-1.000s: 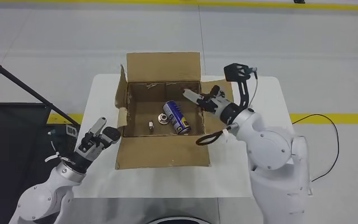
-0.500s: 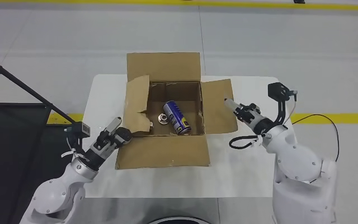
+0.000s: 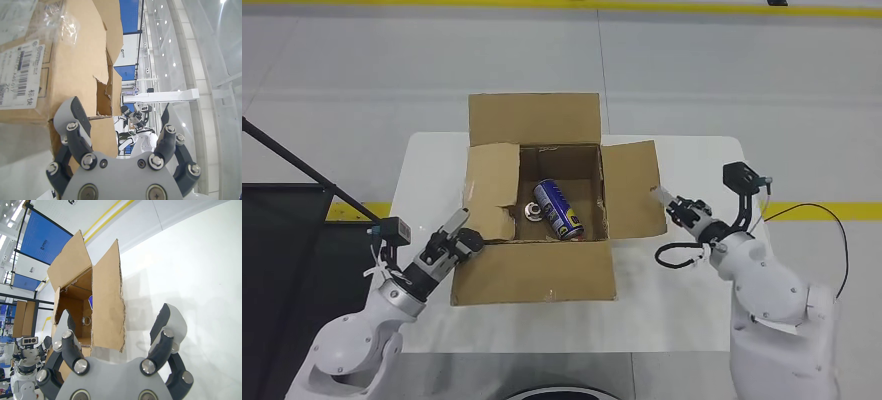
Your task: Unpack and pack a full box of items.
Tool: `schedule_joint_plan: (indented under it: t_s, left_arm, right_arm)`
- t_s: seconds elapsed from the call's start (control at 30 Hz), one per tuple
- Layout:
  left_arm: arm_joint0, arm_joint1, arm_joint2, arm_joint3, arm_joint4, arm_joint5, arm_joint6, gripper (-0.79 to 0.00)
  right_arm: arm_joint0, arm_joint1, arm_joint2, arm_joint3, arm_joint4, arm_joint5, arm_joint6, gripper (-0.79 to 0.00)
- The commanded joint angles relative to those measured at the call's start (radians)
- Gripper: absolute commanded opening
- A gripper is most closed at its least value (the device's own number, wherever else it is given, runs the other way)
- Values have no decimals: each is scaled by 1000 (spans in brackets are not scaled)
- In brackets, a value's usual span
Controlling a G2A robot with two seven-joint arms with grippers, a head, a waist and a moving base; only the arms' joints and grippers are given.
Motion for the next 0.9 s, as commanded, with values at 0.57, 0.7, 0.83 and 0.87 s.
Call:
schedule_joint_plan:
  t_s: [0.57, 0.7, 0.83, 0.87]
  left_arm:
    - [3, 0, 9, -1, 4, 8, 3, 0]
    - [0, -1, 17, -1, 10, 8, 2, 0]
    - [-1, -1, 20, -1, 13, 9, 2, 0]
    - [-2, -1, 20, -1, 13, 9, 2, 0]
  right_arm:
    - [54, 1, -54, 76, 535, -209, -71, 0]
    - [86, -3, -135, 106, 588, -260, -120, 0]
    - [130, -6, -229, 155, 556, -282, -142, 0]
    - [141, -7, -251, 169, 543, -280, -148, 0]
